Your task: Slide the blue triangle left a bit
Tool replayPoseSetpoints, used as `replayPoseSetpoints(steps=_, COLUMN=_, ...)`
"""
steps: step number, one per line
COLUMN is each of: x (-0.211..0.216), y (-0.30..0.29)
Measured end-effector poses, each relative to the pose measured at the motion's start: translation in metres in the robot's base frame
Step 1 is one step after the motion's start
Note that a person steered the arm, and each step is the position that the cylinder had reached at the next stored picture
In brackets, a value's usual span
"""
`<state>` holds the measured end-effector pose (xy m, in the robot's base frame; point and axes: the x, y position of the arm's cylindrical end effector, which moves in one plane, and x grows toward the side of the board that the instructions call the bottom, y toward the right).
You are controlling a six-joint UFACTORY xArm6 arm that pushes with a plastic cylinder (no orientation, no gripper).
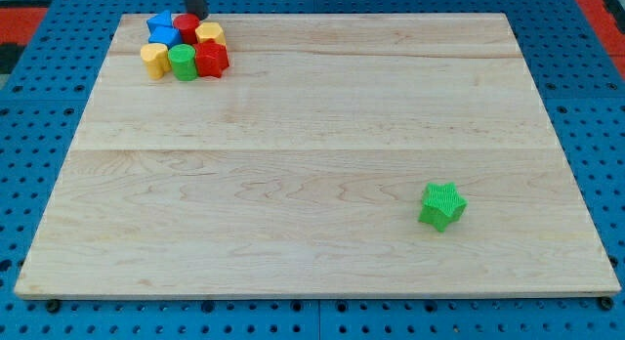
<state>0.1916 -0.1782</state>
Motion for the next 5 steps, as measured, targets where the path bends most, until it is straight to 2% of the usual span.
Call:
replayPoseSetpoints(steps=3, x=0.000, y=-0.046)
replayPoseSetpoints(steps=5, x=-0.001, y=-0.050)
